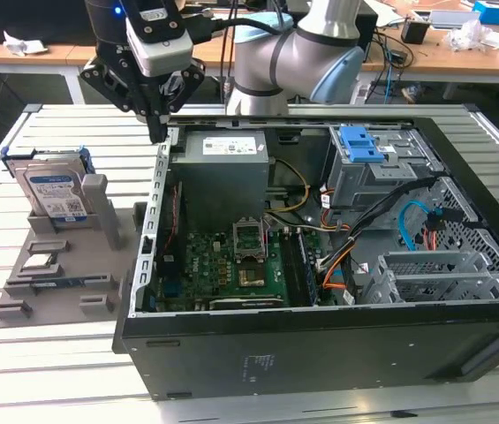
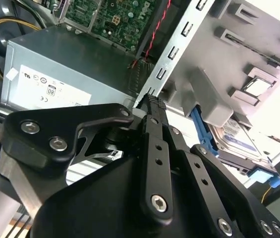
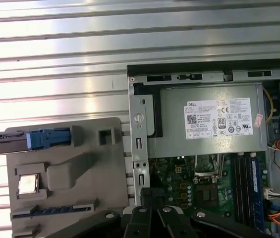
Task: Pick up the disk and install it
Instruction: 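Reach for the disk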
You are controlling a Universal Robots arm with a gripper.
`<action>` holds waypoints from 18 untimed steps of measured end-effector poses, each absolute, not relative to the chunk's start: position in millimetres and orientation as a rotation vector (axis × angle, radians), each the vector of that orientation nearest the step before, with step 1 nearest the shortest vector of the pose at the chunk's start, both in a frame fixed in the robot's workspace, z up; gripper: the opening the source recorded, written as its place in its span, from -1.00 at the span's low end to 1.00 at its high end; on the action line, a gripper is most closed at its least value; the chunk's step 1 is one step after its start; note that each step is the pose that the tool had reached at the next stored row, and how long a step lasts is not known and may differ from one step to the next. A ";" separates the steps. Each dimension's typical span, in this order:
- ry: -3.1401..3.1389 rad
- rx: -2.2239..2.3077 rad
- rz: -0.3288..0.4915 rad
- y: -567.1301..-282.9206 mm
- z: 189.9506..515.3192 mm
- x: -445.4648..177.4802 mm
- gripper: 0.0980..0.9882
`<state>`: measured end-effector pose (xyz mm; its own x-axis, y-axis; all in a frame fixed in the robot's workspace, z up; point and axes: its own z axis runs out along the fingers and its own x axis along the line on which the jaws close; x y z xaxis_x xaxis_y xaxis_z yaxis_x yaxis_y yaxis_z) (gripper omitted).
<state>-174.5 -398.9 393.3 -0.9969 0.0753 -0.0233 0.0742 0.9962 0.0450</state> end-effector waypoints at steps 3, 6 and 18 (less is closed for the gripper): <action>3.114 0.117 0.069 -398.8 393.3 -180.4 -0.98; 3.114 0.117 0.069 -398.9 393.3 -186.6 -0.98; 3.114 0.117 0.069 -398.9 393.3 -206.5 -0.98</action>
<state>-206.5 -398.9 393.3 -0.9969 0.0752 -0.0233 0.0741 0.9962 0.0451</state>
